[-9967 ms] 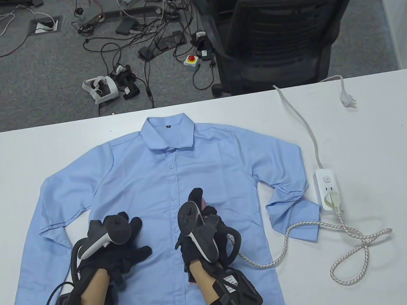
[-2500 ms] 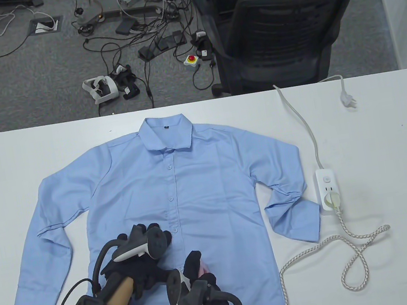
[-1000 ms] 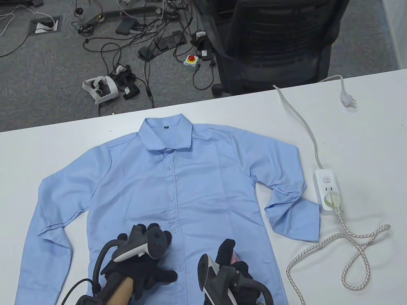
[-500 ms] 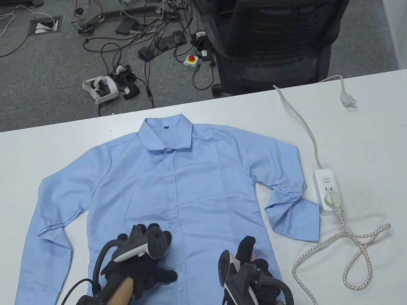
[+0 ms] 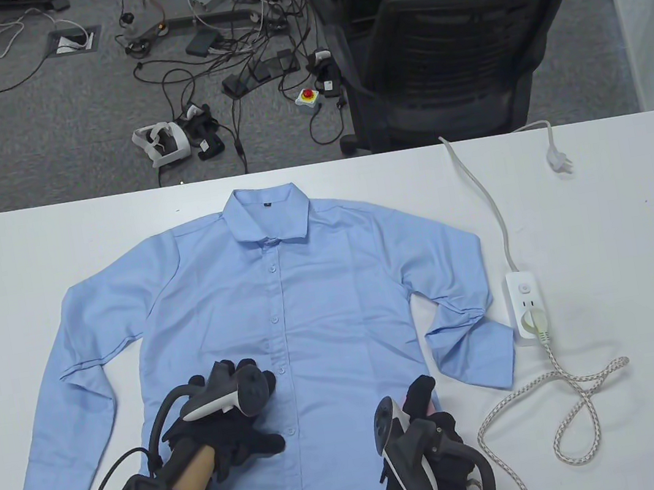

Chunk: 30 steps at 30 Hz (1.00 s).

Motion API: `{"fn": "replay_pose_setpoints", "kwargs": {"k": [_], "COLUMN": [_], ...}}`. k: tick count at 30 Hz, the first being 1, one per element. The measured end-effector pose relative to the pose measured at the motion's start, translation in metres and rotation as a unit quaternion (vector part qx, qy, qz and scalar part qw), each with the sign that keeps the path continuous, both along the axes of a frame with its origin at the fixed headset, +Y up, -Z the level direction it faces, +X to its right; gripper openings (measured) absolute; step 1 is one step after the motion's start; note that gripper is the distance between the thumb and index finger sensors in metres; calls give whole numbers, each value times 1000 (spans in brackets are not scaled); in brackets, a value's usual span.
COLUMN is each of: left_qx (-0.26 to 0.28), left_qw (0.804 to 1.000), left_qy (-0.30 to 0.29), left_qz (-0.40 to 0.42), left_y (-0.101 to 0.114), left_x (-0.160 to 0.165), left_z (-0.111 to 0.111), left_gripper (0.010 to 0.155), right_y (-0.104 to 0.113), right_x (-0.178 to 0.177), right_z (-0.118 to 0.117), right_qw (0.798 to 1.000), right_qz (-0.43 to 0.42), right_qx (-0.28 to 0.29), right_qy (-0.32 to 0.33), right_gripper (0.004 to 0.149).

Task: Iron long-sleeve shirt with electric iron on table

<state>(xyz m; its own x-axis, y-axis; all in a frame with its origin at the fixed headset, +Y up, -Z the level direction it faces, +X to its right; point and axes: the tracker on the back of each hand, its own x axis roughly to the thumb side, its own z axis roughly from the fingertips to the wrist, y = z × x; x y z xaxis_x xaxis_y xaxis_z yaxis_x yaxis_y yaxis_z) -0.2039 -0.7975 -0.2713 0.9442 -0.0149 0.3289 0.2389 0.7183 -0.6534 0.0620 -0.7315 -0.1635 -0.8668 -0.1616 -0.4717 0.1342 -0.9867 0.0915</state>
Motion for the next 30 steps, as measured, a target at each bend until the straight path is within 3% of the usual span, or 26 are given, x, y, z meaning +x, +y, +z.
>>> {"fn": "replay_pose_setpoints", "kwargs": {"k": [22, 27, 30], "left_qx": [4, 36, 68], "left_qw": [1000, 999, 991], "left_qy": [-2, 8, 50], "left_qz": [7, 36, 101], "left_y": [1, 16, 44], "left_x": [0, -9, -35], "left_z": [1, -2, -9], "left_gripper": [100, 94, 92], "right_y": [0, 7, 37], "right_x": [11, 11, 6], "right_z": [3, -2, -8], "right_qw": [1000, 999, 995], "right_qz": [-18, -52, -84], "right_qx": [6, -3, 40], "right_qy": [8, 7, 25], "right_gripper": [69, 69, 69]}}
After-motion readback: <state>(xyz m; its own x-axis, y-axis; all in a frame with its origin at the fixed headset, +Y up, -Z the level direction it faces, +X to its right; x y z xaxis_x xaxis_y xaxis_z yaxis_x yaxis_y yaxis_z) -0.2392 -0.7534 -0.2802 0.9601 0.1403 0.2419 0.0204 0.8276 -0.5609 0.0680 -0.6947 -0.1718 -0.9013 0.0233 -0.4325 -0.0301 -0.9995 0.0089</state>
